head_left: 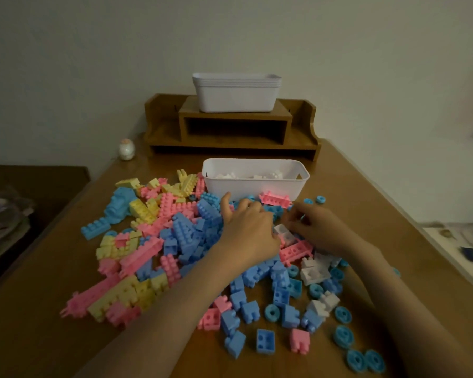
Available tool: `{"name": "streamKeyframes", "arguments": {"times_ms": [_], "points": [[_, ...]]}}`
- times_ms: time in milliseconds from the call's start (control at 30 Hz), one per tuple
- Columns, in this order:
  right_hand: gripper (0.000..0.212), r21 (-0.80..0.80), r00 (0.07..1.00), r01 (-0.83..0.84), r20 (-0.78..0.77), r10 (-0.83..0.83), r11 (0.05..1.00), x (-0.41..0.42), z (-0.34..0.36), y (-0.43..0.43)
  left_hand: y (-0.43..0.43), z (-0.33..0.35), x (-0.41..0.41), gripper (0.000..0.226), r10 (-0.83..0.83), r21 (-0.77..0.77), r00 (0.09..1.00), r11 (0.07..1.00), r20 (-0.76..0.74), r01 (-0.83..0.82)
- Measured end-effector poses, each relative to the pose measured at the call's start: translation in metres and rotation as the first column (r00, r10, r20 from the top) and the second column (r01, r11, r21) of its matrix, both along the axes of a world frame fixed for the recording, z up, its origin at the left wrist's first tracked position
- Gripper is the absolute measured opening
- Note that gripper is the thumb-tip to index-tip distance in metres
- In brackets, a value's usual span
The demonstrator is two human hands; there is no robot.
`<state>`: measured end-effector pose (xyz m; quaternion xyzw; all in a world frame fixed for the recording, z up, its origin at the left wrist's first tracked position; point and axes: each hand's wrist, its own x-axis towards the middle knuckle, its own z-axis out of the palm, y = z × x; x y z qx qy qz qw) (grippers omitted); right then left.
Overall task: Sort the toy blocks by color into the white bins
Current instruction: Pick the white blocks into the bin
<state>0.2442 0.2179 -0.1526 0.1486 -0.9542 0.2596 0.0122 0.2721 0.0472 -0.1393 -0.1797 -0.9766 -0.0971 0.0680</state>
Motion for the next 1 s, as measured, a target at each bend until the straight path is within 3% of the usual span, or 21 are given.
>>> {"name": "streamKeyframes", "arguments": {"times_ms": [200, 467, 600, 700, 800, 867, 933, 1000], "points": [[0.009, -0.034, 0.976, -0.176, -0.133, 0.170, 0.984, -0.0025, 0.0019, -0.0096, 0.0011, -0.0001, 0.0020, 0.005, 0.006, 0.182, 0.995, 0.983, -0.102, 0.013], [0.009, 0.004, 0.994, -0.065, 0.087, 0.064, 0.998, 0.0060, 0.0022, -0.0069, -0.0006, -0.0034, 0.0036, 0.009, 0.010, 0.215, 0.985, 0.976, -0.175, 0.028], [0.025, 0.081, 0.994, -0.096, 0.053, 0.092, 0.992, 0.0049, 0.0023, -0.0078, -0.0009, -0.0062, 0.0012, 0.009, -0.015, 0.252, 0.981, 0.966, -0.191, 0.063], [0.021, 0.085, 0.998, -0.056, 0.019, 0.055, 0.995, 0.0037, -0.0006, -0.0074, -0.0008, -0.0068, -0.0009, 0.015, -0.046, 0.283, 0.984, 0.955, -0.170, 0.093], [0.016, 0.057, 1.000, -0.001, -0.016, 0.002, 0.998, 0.0036, -0.0002, -0.0077, -0.0003, -0.0036, 0.0004, 0.028, -0.117, 0.286, 0.981, 0.945, -0.154, 0.158], [0.013, 0.005, 0.996, 0.036, -0.082, -0.036, 0.999, 0.0039, 0.0008, -0.0076, -0.0003, -0.0031, 0.0020, 0.025, -0.156, 0.260, 0.974, 0.946, -0.168, 0.196], [0.013, -0.110, 0.988, 0.070, -0.129, -0.084, 0.991, 0.0038, 0.0027, -0.0082, -0.0005, -0.0038, 0.0024, 0.022, -0.162, 0.224, 0.967, 0.953, -0.196, 0.205], [0.013, -0.275, 0.990, 0.093, -0.076, -0.119, 0.957, 0.0034, 0.0055, -0.0091, 0.0000, -0.0044, 0.0026, 0.023, -0.164, 0.195, 0.958, 0.958, -0.236, 0.212]]}}
